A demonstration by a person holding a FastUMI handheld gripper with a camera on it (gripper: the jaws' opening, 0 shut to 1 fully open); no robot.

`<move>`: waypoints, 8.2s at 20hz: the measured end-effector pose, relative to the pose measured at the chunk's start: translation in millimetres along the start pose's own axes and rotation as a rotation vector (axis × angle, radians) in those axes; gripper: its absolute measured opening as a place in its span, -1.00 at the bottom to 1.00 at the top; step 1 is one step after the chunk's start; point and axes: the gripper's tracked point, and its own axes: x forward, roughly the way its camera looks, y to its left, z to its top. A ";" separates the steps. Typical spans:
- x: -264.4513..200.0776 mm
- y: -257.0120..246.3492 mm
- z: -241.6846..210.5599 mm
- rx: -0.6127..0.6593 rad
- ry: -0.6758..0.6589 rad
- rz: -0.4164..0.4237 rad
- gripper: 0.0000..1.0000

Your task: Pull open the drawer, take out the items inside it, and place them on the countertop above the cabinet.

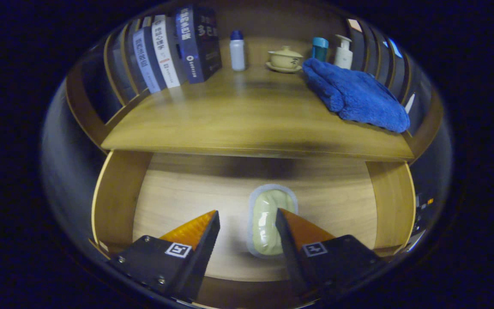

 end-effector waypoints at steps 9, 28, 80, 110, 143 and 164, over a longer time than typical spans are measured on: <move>26.6 -31.5 -25.1 -0.002 0.056 -0.037 -0.22; -133.2 15.9 40.0 -0.095 -0.476 0.256 -0.69; -114.0 -11.1 92.6 0.083 -0.624 0.067 0.99; -219.1 -14.3 -118.5 -0.025 -0.849 0.080 0.98; -96.0 -19.4 -159.9 -0.027 -0.784 0.037 0.99; -22.0 -17.5 -43.5 -0.077 -0.907 -0.112 0.95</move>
